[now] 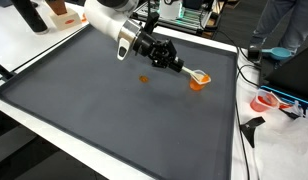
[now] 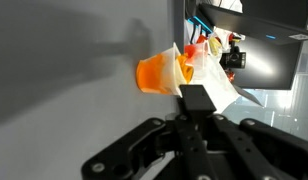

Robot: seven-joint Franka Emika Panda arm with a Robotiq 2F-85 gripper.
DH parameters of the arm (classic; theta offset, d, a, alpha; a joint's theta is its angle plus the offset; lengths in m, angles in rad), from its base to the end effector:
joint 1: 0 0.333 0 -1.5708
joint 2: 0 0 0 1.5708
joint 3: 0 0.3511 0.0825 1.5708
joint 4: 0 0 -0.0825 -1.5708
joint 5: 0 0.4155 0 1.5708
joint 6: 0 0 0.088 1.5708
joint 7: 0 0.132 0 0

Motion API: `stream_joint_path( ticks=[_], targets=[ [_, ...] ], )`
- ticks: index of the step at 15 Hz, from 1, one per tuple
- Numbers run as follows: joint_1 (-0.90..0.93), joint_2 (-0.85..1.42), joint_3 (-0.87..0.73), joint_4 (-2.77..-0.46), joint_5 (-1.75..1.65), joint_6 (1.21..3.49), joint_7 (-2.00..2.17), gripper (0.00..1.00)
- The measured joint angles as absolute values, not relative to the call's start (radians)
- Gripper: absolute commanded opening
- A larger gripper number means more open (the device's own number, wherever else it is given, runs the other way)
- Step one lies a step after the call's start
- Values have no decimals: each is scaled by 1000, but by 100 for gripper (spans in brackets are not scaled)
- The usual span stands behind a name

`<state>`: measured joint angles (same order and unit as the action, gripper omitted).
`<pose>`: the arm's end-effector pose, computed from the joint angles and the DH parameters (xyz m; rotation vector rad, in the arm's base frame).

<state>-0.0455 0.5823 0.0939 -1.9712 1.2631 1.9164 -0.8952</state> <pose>0.6049 0.1188 0.1651 -1.9753 -0.0441 0.0823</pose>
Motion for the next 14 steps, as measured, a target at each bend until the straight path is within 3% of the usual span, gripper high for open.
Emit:
stream_joint_path(
  ticks=[14],
  targets=[
    [-57, 599, 43, -1964, 1296, 1816, -977, 3]
  ],
)
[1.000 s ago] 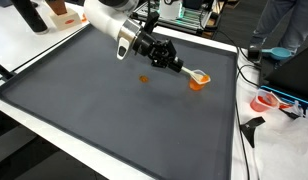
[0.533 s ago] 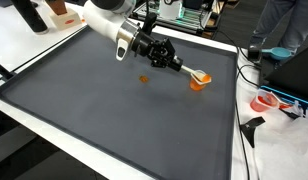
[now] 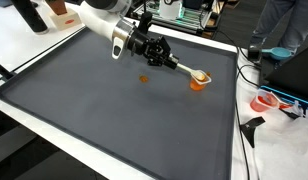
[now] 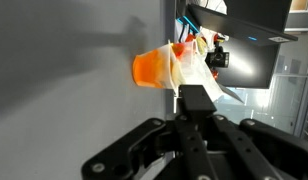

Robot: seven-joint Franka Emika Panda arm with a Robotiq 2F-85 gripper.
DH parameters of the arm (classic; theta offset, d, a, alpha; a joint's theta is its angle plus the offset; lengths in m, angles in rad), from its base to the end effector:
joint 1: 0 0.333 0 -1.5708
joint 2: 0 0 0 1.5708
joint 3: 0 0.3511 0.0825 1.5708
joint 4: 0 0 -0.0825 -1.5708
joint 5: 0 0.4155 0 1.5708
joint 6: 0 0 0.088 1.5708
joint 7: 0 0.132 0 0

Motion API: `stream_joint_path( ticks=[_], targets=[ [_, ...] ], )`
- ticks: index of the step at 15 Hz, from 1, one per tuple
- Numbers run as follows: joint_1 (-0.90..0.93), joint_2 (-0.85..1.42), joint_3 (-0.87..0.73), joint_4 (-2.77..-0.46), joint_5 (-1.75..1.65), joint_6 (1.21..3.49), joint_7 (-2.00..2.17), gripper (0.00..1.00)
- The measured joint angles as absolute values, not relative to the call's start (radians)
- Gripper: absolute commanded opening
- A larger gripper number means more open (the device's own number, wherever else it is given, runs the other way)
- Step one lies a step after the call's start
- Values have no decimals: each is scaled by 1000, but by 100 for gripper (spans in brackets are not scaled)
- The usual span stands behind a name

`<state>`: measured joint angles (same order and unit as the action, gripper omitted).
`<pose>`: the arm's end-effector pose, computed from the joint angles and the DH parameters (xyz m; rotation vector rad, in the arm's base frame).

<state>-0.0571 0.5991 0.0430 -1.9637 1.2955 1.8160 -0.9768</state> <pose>0.6047 0.0938 0.1624 -1.9004 -0.0726 0.0451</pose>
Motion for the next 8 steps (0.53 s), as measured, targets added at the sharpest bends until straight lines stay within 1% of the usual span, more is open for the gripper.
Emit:
stream_joint_path(
  ticks=[8],
  targets=[
    [-2, 583, 20, -1961, 1240, 1908, -940, 3]
  ],
)
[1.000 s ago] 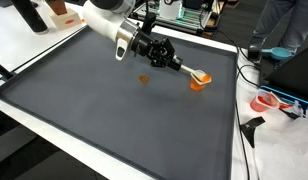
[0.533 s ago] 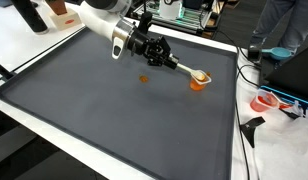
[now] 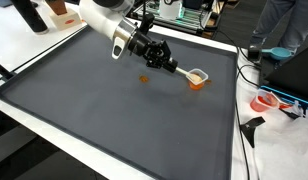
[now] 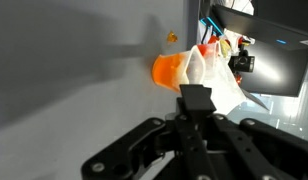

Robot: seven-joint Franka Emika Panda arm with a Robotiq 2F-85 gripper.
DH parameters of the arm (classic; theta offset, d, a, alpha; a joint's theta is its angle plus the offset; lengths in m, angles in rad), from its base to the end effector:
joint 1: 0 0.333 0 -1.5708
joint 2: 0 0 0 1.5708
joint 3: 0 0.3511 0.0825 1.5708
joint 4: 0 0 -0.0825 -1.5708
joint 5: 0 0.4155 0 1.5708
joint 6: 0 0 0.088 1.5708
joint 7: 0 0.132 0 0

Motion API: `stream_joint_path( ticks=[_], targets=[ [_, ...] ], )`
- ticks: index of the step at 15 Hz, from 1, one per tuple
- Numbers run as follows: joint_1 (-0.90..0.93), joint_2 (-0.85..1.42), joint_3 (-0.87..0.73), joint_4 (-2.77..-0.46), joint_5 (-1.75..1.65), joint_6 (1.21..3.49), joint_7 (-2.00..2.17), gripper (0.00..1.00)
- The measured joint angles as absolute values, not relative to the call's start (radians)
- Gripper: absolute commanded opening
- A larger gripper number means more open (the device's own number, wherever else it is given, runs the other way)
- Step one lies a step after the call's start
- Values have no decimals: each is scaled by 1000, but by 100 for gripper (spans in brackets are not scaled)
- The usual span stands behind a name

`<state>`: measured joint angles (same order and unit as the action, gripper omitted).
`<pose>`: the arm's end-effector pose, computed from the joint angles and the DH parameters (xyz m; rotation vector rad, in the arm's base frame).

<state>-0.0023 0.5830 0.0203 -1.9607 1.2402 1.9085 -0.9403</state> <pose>0.6086 0.1011 0.1626 -2.0202 -0.0975 0.0513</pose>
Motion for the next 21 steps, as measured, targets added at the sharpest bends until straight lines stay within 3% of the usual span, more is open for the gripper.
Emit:
stream_joint_path(
  ticks=[21],
  targets=[
    [120, 388, 120, -1970, 747, 2241, -561, 3]
  ],
)
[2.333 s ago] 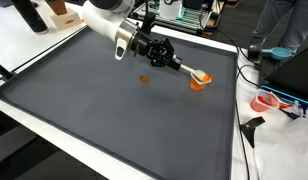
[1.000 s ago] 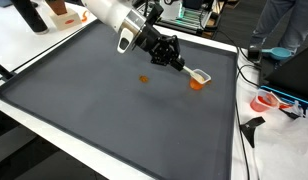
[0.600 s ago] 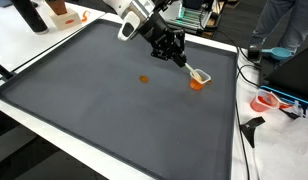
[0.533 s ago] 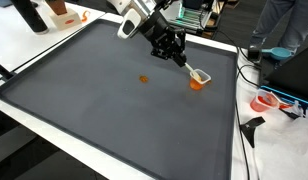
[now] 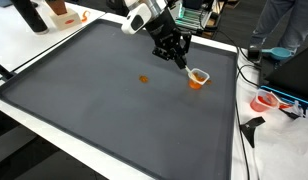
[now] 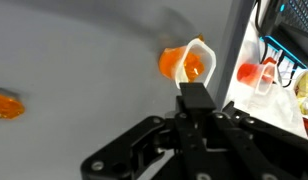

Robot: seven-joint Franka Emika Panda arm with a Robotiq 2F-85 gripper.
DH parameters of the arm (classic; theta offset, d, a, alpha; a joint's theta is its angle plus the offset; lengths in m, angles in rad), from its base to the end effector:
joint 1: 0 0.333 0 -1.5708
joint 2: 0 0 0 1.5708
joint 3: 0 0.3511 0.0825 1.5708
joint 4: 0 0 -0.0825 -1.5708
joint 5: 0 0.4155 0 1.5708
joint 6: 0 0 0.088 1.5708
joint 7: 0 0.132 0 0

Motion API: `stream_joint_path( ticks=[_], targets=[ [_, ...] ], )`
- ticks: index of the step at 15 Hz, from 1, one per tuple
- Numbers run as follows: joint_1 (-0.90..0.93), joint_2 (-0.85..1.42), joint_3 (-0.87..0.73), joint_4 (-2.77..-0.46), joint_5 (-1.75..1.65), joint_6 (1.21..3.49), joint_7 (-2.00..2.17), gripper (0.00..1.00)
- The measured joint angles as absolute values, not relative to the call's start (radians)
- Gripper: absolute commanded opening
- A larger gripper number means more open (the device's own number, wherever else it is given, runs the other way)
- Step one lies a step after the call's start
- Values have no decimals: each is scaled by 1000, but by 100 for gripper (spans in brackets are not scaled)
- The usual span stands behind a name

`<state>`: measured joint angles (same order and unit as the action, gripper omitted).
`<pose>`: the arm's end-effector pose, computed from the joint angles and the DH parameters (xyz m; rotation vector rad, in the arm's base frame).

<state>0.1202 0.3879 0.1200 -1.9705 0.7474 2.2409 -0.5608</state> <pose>0.6166 0.1827 0.2615 -2.5087 -0.3539 0.0266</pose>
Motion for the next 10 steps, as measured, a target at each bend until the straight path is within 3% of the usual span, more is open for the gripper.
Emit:
stream_joint_path(
  ticks=[10],
  targets=[
    [50, 413, 174, -1975, 825, 2215, -594, 3]
  ],
)
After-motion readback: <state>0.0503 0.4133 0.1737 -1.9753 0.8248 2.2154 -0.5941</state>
